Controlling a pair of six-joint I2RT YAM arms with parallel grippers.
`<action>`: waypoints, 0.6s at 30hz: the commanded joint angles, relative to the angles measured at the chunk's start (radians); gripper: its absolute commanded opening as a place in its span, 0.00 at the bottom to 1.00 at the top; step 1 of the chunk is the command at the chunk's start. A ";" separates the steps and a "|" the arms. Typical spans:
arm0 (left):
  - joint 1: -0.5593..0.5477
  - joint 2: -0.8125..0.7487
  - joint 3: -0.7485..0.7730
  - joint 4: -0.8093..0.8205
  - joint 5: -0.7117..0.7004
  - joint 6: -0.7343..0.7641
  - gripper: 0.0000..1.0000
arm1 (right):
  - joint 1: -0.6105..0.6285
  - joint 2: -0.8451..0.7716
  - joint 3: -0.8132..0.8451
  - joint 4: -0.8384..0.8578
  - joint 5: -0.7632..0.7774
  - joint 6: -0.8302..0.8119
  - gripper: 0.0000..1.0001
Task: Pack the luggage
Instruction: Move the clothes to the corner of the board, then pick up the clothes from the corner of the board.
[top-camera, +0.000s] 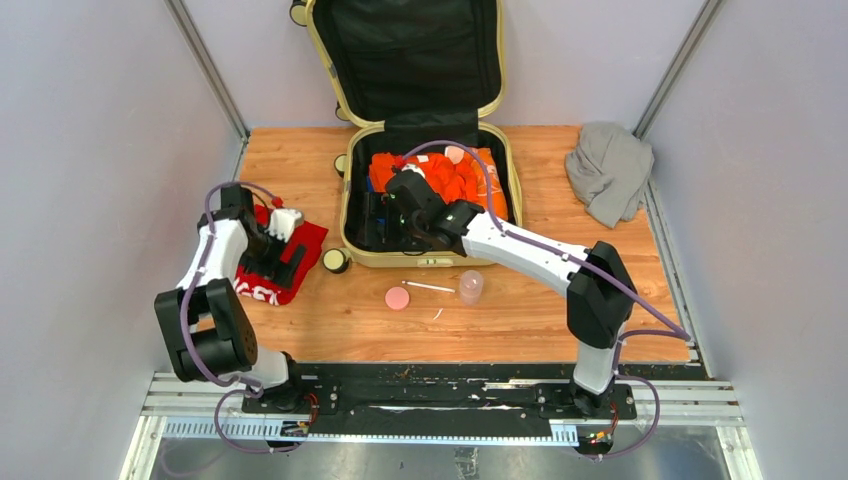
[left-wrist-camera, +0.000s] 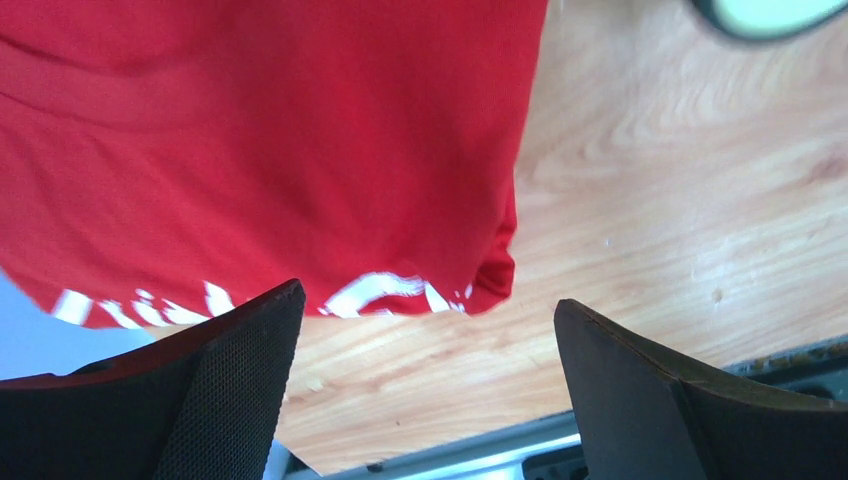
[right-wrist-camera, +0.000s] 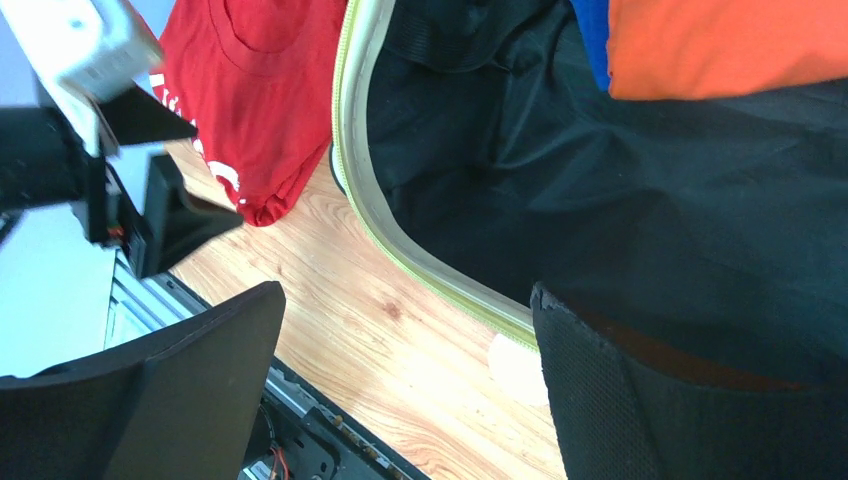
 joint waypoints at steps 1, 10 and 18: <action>-0.067 0.054 0.107 0.014 0.059 -0.094 1.00 | -0.003 -0.060 -0.048 0.006 0.065 0.006 0.97; -0.154 0.210 0.121 0.163 -0.069 -0.182 1.00 | -0.026 -0.118 -0.121 0.025 0.084 0.003 0.98; -0.164 0.285 0.063 0.276 -0.172 -0.176 0.99 | -0.045 -0.144 -0.161 0.054 0.079 0.013 0.97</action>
